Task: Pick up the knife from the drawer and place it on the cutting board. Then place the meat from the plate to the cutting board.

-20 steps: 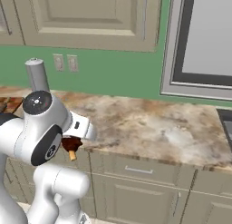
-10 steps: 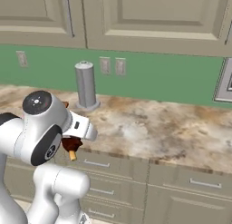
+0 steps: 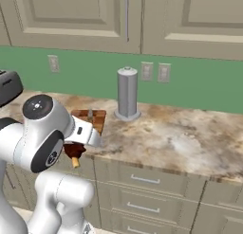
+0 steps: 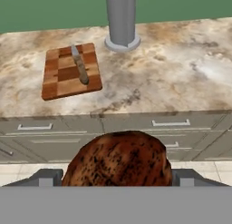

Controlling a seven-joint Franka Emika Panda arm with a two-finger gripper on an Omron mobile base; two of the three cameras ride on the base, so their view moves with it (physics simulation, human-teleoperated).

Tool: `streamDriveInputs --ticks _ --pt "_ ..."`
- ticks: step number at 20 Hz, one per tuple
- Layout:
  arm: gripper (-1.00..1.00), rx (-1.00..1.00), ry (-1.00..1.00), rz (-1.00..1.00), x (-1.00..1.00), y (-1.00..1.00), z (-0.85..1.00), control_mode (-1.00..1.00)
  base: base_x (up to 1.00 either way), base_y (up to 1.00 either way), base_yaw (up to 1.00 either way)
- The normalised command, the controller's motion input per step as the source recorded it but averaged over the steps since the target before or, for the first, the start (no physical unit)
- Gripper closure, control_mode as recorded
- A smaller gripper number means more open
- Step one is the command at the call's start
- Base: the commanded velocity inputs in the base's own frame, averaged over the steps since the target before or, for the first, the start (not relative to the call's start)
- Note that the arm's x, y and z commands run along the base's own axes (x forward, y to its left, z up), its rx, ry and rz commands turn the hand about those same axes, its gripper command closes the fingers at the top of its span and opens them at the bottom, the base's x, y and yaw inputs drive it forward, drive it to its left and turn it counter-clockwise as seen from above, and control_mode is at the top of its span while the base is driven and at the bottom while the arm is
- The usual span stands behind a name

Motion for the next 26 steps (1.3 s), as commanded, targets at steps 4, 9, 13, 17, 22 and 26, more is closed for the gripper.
streamDriveInputs --ticks 4,9,13,17,22,26 --pt "1.0 0.0 0.0 0.0 0.0 0.0 0.0 1.0 0.26 0.73 0.04" --pt "1.0 0.0 0.0 0.0 0.0 0.0 0.0 1.0 0.46 0.15 0.05" --pt "1.0 0.0 0.0 0.0 0.0 0.0 0.0 1.0 0.68 -0.21 0.0" --pt "1.0 0.0 0.0 0.0 0.0 0.0 0.0 1.0 0.7 -0.18 0.0" --pt "1.0 0.0 0.0 0.0 0.0 0.0 0.0 1.0 0.61 0.07 0.07" --pt "1.0 0.0 0.0 0.0 0.0 0.0 0.0 1.0 0.33 0.07 0.17"
